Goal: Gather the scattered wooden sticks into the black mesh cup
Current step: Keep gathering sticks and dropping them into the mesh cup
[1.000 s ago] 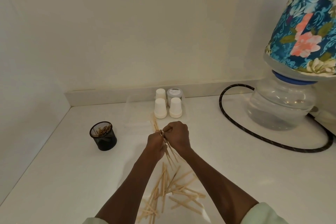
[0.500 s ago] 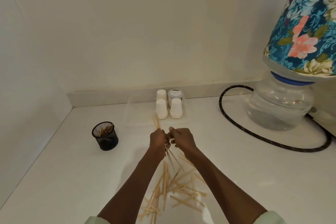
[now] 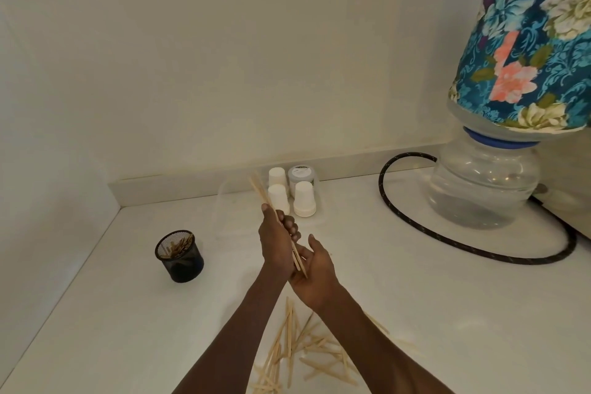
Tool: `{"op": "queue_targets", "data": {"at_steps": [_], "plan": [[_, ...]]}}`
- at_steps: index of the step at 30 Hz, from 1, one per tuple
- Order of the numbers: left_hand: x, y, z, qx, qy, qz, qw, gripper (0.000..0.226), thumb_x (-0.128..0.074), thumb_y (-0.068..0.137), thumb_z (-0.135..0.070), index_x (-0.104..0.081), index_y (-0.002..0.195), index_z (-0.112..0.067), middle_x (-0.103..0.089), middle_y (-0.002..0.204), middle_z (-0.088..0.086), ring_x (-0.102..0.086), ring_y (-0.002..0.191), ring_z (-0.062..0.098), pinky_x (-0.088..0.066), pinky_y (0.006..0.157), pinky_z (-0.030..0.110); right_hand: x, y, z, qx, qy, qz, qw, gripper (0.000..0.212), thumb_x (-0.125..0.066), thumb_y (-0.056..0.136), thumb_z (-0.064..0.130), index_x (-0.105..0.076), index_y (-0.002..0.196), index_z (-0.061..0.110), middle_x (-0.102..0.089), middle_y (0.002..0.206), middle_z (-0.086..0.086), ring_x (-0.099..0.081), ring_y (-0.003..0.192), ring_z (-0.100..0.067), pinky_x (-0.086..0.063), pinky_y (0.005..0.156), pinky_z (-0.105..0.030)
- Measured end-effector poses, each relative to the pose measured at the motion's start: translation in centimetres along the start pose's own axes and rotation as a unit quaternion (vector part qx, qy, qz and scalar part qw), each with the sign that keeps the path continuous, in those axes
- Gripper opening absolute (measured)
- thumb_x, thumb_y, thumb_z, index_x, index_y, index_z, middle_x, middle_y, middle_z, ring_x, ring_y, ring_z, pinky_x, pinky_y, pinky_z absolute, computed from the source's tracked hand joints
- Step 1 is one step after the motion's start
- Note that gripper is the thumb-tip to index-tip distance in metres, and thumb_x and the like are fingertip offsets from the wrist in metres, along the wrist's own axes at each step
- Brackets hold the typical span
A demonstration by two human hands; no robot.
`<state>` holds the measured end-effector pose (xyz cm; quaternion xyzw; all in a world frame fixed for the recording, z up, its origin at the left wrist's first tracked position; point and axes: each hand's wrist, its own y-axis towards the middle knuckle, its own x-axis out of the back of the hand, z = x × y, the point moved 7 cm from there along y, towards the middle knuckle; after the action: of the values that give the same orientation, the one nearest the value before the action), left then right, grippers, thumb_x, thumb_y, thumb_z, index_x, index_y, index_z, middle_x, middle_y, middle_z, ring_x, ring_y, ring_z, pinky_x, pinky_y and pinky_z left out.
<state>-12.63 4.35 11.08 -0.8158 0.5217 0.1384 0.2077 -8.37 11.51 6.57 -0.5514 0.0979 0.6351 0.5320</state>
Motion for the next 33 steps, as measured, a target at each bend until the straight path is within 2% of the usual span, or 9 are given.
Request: {"op": "queue_targets", "data": {"at_steps": [6,8,10,14,18,20,23,26,33], "plan": [[-1.0,-0.7,-2.0,-0.117,0.054,0.011,0.992,0.044,-0.034,0.1,-0.052,-0.064,0.092,-0.02,-0.052,0.059,-0.002,-0.037,0.043,0.011,-0.031,0.043,0.023,-3.3,0.2,0.9,0.004,0.065,0.037,0.997,0.049,-0.038,0.102,0.044,-0.058,0.122,0.005,-0.058,0.101,-0.009,-0.058,0.106,-0.028,-0.046,0.093,-0.037],[-1.2,-0.9,-2.4,-0.135,0.048,0.024,0.989,0.04,-0.034,0.102,-0.048,-0.068,0.098,-0.027,-0.048,0.059,-0.003,-0.037,0.045,0.011,-0.033,0.044,0.024,-3.8,0.4,1.2,0.009,0.067,0.042,0.997,0.045,-0.038,0.101,0.044,-0.061,0.11,0.006,-0.056,0.094,-0.008,-0.058,0.102,-0.026,-0.046,0.091,-0.035],[-1.5,-0.8,-2.7,-0.139,0.028,0.038,0.989,0.038,-0.036,0.102,-0.045,-0.068,0.104,-0.025,-0.046,0.06,-0.003,-0.037,0.047,0.01,-0.034,0.045,0.024,-4.2,0.6,1.9,0.021,0.058,0.04,0.997,0.045,-0.04,0.101,0.044,-0.061,0.098,0.005,-0.055,0.082,-0.006,-0.059,0.085,-0.022,-0.047,0.083,-0.032],[-1.9,-0.5,-3.2,-0.123,-0.012,0.041,0.992,0.031,-0.038,0.102,-0.036,-0.067,0.105,-0.026,-0.052,0.068,-0.004,-0.04,0.051,0.011,-0.037,0.052,0.026,-4.9,1.3,3.4,0.045,0.065,0.031,0.996,0.044,-0.044,0.1,0.042,-0.062,0.09,0.002,-0.054,0.066,-0.005,-0.058,0.066,-0.018,-0.051,0.073,-0.029],[-2.6,-0.8,-4.0,-0.139,0.013,0.047,0.989,0.031,-0.037,0.102,-0.032,-0.067,0.096,-0.035,-0.058,0.074,-0.005,-0.046,0.057,0.011,-0.041,0.055,0.029,-5.6,1.9,4.1,0.053,0.088,0.056,0.993,0.051,-0.042,0.101,0.04,-0.067,0.09,-0.002,-0.054,0.065,-0.005,-0.057,0.073,-0.019,-0.047,0.09,-0.03],[-3.0,-0.9,-4.2,-0.134,0.01,0.052,0.99,0.031,-0.037,0.102,-0.03,-0.067,0.099,-0.036,-0.06,0.077,-0.005,-0.048,0.058,0.01,-0.044,0.055,0.027,-5.9,2.0,4.4,0.055,0.097,0.065,0.992,0.051,-0.041,0.102,0.038,-0.068,0.088,-0.003,-0.054,0.065,-0.004,-0.057,0.077,-0.02,-0.043,0.1,-0.031],[-3.4,-0.8,-4.2,-0.119,-0.023,0.065,0.99,0.026,-0.04,0.101,-0.028,-0.066,0.105,-0.03,-0.06,0.078,-0.004,-0.049,0.058,0.009,-0.044,0.054,0.025,-6.0,2.1,4.8,0.064,0.097,0.067,0.991,0.053,-0.041,0.102,0.036,-0.07,0.078,-0.002,-0.055,0.063,-0.004,-0.061,0.078,-0.022,-0.047,0.094,-0.033],[-3.8,-0.8,-4.1,-0.101,-0.055,0.069,0.991,0.025,-0.042,0.096,-0.024,-0.065,0.106,-0.024,-0.057,0.076,-0.002,-0.048,0.056,0.009,-0.042,0.052,0.025,-5.8,2.1,5.0,0.068,0.097,0.057,0.991,0.039,-0.043,0.102,0.034,-0.06,0.085,0.003,-0.054,0.067,-0.004,-0.06,0.077,-0.021,-0.049,0.088,-0.033],[-3.5,-0.3,-3.3,-0.059,-0.081,0.05,0.994,0.033,-0.039,0.091,-0.007,-0.068,0.099,-0.022,-0.054,0.075,-0.003,-0.045,0.055,0.01,-0.038,0.049,0.025,-5.2,2.7,4.5,0.06,0.126,0.036,0.99,0.03,-0.045,0.102,0.029,-0.055,0.087,0.005,-0.056,0.077,-0.007,-0.059,0.092,-0.024,-0.041,0.111,-0.037]]}}
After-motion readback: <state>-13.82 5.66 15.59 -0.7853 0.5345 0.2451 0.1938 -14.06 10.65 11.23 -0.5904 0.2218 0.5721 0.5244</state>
